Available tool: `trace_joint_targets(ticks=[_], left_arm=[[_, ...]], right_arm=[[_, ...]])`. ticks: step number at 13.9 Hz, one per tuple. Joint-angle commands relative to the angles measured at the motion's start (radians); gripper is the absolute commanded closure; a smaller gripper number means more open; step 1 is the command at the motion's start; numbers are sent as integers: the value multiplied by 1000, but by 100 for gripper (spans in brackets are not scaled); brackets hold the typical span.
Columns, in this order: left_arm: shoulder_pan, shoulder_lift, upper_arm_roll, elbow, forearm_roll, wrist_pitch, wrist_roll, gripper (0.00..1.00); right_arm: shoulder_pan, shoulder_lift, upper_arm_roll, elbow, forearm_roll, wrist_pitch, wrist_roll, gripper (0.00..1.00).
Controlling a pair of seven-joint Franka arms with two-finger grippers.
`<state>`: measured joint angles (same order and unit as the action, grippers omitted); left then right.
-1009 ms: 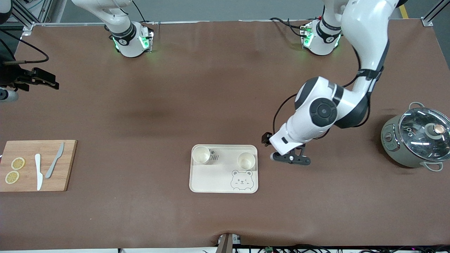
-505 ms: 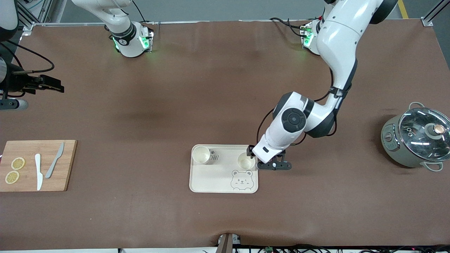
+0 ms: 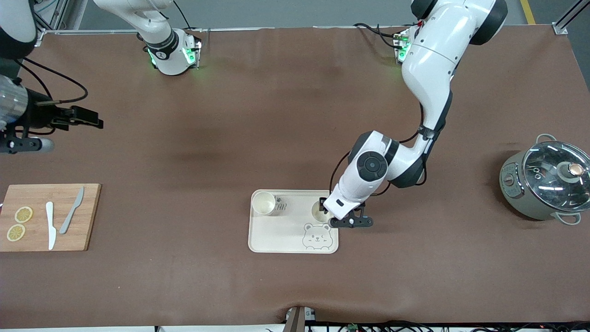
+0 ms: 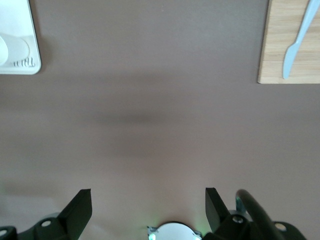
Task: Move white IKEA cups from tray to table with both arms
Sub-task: 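Grasp the cup with the left gripper while the right gripper reaches toward the tray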
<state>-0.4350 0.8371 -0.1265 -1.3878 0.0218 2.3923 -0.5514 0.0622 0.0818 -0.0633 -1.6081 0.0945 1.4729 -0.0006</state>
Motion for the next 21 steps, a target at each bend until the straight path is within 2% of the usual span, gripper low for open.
trace_joint_targets(ticks=[1,3,7,11,14,16,18,21], left_arm=[[-25,30,19,32,23,18,-24,67],[-27,30,27,30,23,18,-22,99],[-33,8,36,30,24,16,-15,100],[2,-77,44,24,27,-10,4,100],[57,-162,39,18,27,-112,24,100],[102,-219,36,1,24,-183,34,100],[162,-288,35,-61,24,-255,76,100],[284,-393,25,-225,21,-255,175,100]], right_arm=[[47,38,0,19,19,33,92,0],[59,58,0,25,54,59,126,0],[105,96,0,27,85,130,194,0],[177,150,0,28,87,234,310,0],[234,202,0,42,80,279,391,0],[281,277,0,130,79,276,497,0],[327,344,0,190,77,279,563,0],[344,401,0,235,79,296,594,0]])
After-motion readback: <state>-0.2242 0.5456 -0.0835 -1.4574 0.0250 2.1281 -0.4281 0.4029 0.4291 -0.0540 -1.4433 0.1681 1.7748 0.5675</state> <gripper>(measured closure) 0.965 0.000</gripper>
